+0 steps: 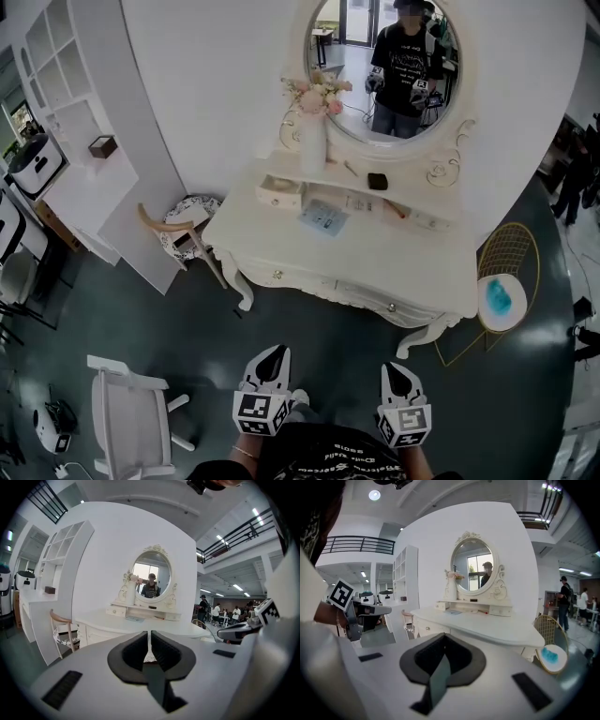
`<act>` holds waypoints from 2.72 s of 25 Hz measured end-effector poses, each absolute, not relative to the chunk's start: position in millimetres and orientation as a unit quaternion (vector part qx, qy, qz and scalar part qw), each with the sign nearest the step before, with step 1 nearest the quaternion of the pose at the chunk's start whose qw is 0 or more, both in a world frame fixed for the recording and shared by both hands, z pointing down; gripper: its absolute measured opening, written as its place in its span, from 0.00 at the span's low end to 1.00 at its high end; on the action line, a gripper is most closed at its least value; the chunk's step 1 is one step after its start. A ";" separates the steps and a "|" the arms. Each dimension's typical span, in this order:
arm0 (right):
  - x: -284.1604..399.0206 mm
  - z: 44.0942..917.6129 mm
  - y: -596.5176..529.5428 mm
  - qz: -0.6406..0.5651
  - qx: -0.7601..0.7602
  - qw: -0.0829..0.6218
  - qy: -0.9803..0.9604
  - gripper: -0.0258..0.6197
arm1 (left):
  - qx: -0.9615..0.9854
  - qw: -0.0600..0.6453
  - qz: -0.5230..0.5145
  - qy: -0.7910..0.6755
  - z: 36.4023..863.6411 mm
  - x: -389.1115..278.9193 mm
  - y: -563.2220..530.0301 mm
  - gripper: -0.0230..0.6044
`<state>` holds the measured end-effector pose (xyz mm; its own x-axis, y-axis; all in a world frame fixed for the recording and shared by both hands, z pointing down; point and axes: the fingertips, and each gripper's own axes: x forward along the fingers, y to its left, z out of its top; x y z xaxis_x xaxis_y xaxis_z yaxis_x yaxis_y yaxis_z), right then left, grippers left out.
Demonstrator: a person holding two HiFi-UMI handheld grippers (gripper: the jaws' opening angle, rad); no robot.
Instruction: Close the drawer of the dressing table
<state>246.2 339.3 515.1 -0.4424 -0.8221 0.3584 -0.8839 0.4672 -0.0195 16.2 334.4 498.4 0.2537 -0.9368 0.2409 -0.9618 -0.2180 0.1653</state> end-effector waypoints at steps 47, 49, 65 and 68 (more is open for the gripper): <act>177.1 519.5 204.2 0.091 0.501 0.146 -0.848 0.06 | 0.771 0.144 0.069 -0.617 509.3 -51.2 210.0 0.09; 175.9 519.9 191.2 0.096 0.491 0.149 -0.853 0.06 | 0.763 0.147 0.066 -0.626 509.4 -53.3 203.5 0.09; 184.7 521.6 76.7 0.098 0.443 0.142 -0.880 0.06 | 0.724 0.156 0.061 -0.669 506.6 -44.8 116.6 0.09; 187.3 517.0 57.2 0.097 0.435 0.142 -0.884 0.06 | 0.719 0.157 0.060 -0.674 504.4 -39.8 101.0 0.09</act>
<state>187.3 57.2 517.0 -0.5811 -0.7419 0.3345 -0.7967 0.6024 -0.0480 -39.8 101.0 504.4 0.0842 -0.9508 0.2980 -0.9886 -0.0424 0.1443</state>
